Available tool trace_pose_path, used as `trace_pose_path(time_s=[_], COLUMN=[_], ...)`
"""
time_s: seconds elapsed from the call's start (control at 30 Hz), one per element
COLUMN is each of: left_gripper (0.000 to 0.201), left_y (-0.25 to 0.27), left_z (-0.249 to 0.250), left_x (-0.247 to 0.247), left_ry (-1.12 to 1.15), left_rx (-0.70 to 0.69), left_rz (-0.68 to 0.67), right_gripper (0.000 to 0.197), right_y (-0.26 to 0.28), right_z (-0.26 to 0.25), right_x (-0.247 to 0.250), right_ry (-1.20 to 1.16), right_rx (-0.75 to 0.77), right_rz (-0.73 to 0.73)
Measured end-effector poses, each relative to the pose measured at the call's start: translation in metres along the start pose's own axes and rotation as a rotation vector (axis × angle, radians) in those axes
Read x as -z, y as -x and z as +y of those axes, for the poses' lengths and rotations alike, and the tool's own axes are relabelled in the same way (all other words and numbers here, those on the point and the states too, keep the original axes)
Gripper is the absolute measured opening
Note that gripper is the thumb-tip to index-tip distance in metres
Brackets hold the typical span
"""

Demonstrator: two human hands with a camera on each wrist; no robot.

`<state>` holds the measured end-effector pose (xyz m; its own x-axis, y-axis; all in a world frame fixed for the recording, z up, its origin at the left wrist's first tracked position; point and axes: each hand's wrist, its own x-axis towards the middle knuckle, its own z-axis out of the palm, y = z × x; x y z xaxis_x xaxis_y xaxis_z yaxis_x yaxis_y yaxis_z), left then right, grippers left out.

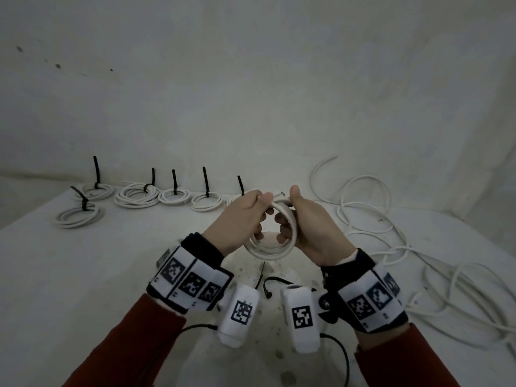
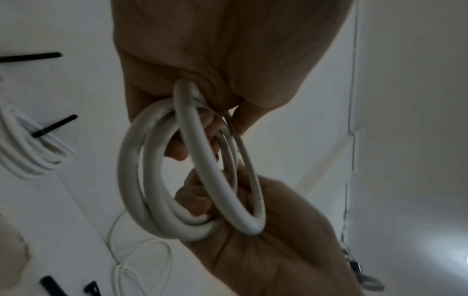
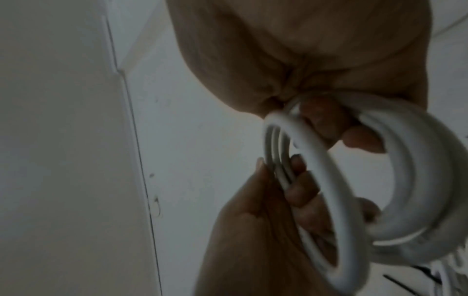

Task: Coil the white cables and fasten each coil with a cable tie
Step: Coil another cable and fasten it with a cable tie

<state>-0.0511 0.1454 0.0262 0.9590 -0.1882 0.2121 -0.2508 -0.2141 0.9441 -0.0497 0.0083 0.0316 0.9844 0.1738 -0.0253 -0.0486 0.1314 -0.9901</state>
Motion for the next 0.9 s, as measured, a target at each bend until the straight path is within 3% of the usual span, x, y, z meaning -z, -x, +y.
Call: trace_pose_path(time_s=[0.1, 0.2, 0.3, 0.4, 0.53, 0.67, 0.77, 0.9], left_gripper=[0.032, 0.031, 0.029, 0.018, 0.011, 0.013, 0.016, 0.017], left_y=[0.000, 0.000, 0.001, 0.000, 0.000, -0.001, 0.000, 0.003], left_z=[0.000, -0.004, -0.002, 0.004, 0.006, 0.006, 0.002, 0.004], left_x=[-0.005, -0.008, -0.012, -0.011, -0.009, -0.007, -0.010, -0.012], left_ry=[-0.281, -0.297, -0.098, 0.205, 0.294, 0.249, 0.076, -0.040], left_rx=[-0.100, -0.148, -0.127, -0.069, -0.120, -0.166, -0.248, -0.336], left_rz=[0.132, 0.205, 0.172, 0.144, 0.125, 0.161, 0.193, 0.226], right_gripper=[0.061, 0.067, 0.062, 0.047, 0.016, 0.016, 0.024, 0.017], right_y=[0.003, 0.006, 0.006, 0.005, 0.005, 0.010, 0.012, 0.012], right_z=[-0.003, -0.007, -0.008, -0.009, -0.012, -0.014, -0.015, -0.013], right_x=[-0.004, -0.003, 0.000, 0.002, 0.000, -0.005, -0.005, -0.005], right_ry=[0.052, 0.296, 0.316, 0.010, -0.026, 0.070, 0.165, 0.180], right_rx=[-0.016, 0.029, 0.072, 0.003, 0.105, 0.152, 0.175, 0.279], right_rz=[-0.027, -0.033, 0.011, -0.012, 0.074, 0.099, 0.045, -0.053])
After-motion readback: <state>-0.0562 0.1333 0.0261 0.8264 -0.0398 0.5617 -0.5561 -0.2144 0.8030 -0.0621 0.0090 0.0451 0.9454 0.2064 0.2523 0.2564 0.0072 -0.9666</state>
